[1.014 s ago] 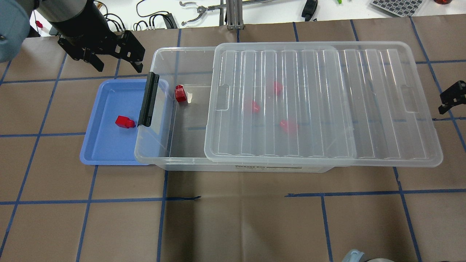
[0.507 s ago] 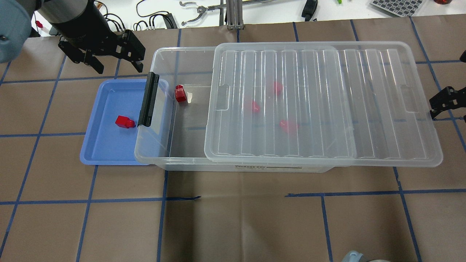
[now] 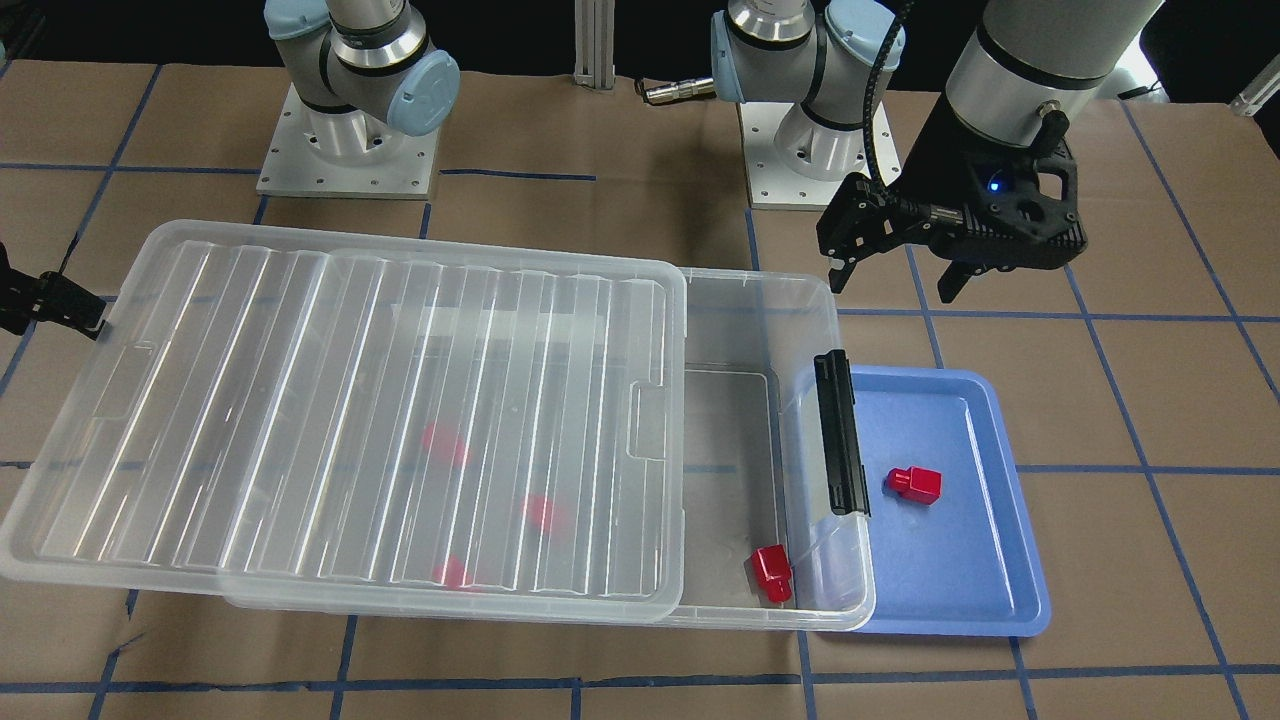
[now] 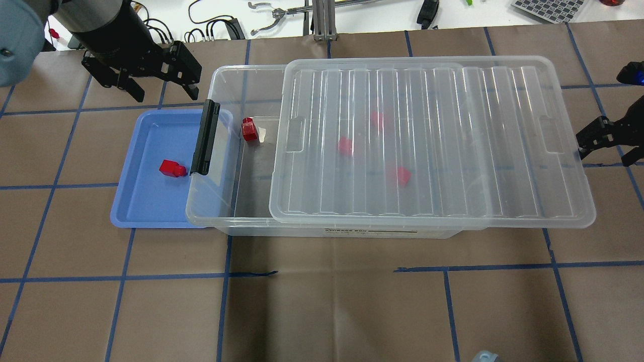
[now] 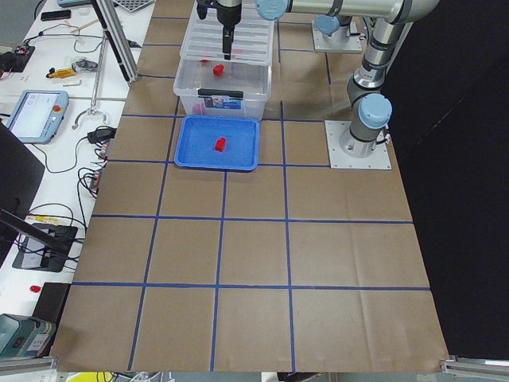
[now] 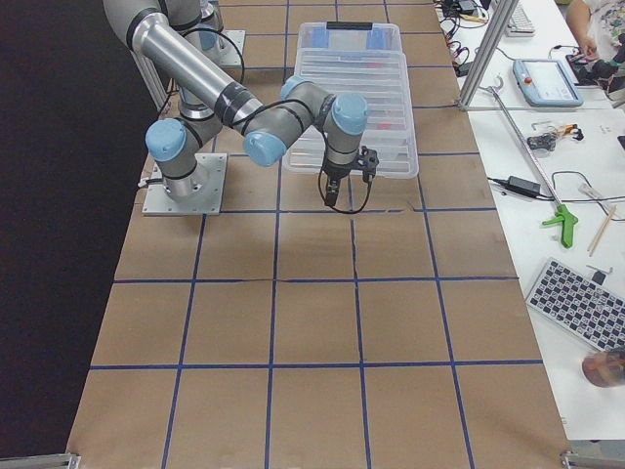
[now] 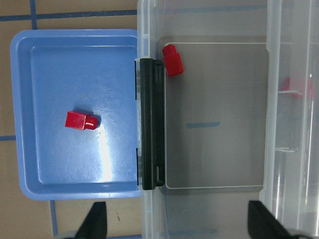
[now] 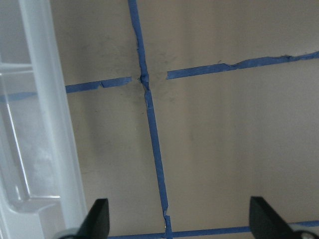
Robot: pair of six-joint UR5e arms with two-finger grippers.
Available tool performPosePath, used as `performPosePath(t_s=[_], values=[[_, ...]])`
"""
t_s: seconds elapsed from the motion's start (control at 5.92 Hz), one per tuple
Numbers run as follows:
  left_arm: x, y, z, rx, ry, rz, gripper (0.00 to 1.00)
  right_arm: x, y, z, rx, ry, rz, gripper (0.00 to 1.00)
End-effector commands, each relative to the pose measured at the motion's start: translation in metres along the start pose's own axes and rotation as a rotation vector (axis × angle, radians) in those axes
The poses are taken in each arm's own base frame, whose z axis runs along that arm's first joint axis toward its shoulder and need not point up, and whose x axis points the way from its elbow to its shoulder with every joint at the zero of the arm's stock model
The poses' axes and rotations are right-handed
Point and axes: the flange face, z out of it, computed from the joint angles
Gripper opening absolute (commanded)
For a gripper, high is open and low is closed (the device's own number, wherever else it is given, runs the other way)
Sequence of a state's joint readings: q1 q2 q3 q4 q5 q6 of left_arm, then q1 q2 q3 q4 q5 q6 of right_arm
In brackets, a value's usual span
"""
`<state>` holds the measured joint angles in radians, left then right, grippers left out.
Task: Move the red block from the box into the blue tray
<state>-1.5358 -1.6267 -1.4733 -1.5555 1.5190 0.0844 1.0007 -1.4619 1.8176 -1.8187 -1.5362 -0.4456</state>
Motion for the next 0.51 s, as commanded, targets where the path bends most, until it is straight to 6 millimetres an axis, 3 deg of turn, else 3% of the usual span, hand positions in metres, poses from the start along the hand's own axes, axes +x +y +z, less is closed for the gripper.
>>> performPosePath(t_s=[0.0,0.34], values=[[0.002,0.000,0.002,-0.003,0.002,0.003,0.99,-0.024,-0.004,0.002,-0.002,-0.006,-0.042,1.00],[0.002,0.002,0.001,-0.005,-0.005,0.004,0.99,-0.046,0.001,0.016,-0.013,-0.050,-0.039,1.00]])
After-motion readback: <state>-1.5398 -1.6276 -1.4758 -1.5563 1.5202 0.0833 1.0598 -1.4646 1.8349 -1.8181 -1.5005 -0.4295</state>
